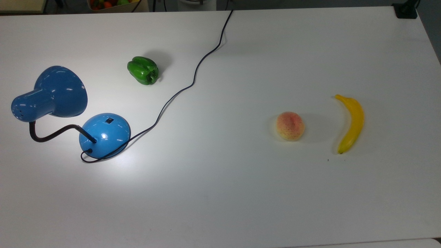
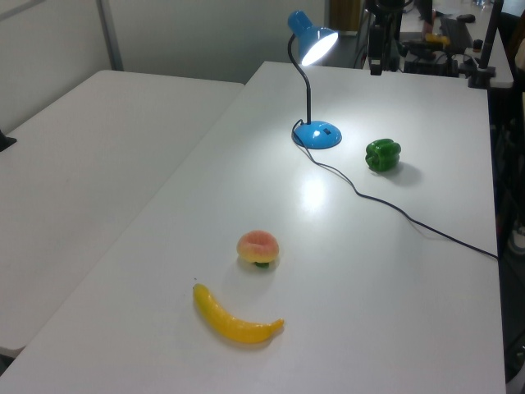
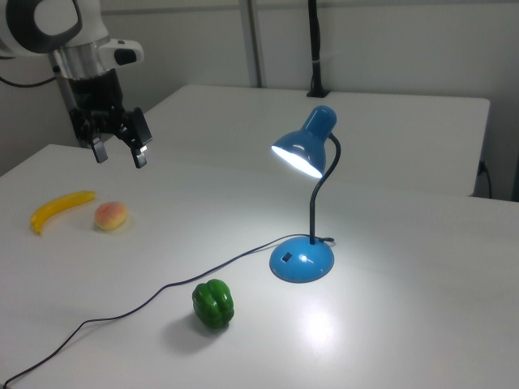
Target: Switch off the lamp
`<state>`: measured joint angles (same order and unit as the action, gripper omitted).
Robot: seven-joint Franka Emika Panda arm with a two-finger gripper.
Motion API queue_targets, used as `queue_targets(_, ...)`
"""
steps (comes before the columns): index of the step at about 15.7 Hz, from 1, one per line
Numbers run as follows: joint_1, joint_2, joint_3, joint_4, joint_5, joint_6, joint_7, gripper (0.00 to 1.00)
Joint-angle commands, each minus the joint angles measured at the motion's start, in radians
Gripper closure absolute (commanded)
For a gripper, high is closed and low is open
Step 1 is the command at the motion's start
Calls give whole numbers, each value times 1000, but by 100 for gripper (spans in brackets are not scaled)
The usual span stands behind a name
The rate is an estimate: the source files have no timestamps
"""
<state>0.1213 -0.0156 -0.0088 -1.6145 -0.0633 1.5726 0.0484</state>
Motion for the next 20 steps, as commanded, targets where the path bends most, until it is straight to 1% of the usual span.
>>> queue_targets(1,14,2,-8,12,-16,-34,-25,0)
queue_targets(19,15,5,-8,12,-15,-34,-24,0)
queue_targets(20,15,5,-8,12,-15,-34,-33,8)
